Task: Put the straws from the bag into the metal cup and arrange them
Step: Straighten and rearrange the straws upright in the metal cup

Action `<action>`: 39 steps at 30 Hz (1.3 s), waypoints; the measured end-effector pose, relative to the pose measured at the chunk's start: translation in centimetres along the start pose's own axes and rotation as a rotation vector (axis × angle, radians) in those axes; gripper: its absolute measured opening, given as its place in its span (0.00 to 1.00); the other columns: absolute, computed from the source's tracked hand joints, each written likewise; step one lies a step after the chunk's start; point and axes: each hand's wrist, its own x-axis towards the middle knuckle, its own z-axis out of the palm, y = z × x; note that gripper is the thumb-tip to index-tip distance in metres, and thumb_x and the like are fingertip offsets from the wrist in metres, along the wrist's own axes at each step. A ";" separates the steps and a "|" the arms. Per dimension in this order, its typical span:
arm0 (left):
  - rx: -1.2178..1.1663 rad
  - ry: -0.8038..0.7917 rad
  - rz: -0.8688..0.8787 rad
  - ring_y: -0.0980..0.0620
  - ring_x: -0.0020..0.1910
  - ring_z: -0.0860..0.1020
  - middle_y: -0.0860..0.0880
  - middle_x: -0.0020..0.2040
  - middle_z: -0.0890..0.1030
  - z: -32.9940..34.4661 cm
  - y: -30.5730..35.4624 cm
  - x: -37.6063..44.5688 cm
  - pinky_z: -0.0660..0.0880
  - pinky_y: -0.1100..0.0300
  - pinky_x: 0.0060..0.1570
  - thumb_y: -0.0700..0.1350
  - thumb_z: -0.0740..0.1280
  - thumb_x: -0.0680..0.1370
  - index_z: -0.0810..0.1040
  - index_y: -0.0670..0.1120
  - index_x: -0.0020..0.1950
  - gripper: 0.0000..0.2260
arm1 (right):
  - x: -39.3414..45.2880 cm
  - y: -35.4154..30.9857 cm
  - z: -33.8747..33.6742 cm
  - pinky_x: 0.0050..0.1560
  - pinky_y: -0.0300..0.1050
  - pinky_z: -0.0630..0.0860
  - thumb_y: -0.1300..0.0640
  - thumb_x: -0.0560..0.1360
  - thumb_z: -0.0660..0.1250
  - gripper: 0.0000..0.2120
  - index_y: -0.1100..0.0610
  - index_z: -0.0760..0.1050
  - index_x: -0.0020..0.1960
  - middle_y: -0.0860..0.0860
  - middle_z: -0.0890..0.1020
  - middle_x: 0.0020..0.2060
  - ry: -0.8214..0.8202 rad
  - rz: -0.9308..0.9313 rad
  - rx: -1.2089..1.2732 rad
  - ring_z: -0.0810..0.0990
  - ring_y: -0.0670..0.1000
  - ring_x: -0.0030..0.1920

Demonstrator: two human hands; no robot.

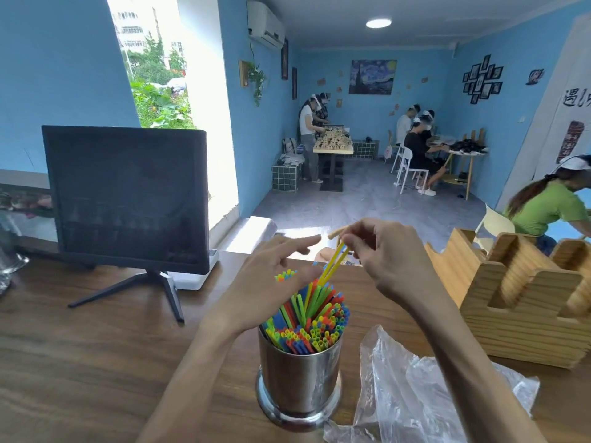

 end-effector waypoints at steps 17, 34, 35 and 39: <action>-0.428 0.278 -0.006 0.60 0.40 0.83 0.56 0.42 0.87 0.2 1.4 2.0 0.78 0.64 0.45 0.47 0.70 0.79 0.86 0.51 0.49 0.05 | -0.5 -0.1 0.8 0.53 0.42 0.77 0.43 0.81 0.64 0.14 0.42 0.76 0.65 0.37 0.82 0.50 -0.169 -0.051 0.349 0.81 0.38 0.53; -1.003 0.399 -0.188 0.49 0.34 0.85 0.46 0.37 0.85 -0.9 0.4 0.8 0.82 0.60 0.35 0.42 0.74 0.70 0.82 0.43 0.42 0.04 | 0.4 0.7 -0.3 0.32 0.35 0.79 0.58 0.65 0.76 0.08 0.59 0.85 0.44 0.57 0.87 0.36 -0.102 0.233 1.027 0.86 0.49 0.34; -1.006 0.406 -0.195 0.50 0.33 0.84 0.47 0.36 0.84 -0.9 0.4 0.8 0.82 0.60 0.35 0.42 0.74 0.69 0.83 0.43 0.42 0.04 | 0.6 0.6 -0.4 0.33 0.35 0.80 0.58 0.65 0.76 0.08 0.59 0.85 0.43 0.57 0.87 0.35 -0.084 0.224 1.043 0.86 0.49 0.34; -0.847 0.318 -0.188 0.51 0.33 0.84 0.46 0.35 0.85 -0.9 -0.1 0.4 0.81 0.63 0.37 0.40 0.75 0.66 0.86 0.44 0.40 0.04 | 1.4 0.2 -0.6 0.37 0.36 0.81 0.59 0.65 0.75 0.08 0.59 0.84 0.44 0.55 0.86 0.34 0.016 0.183 1.127 0.86 0.49 0.35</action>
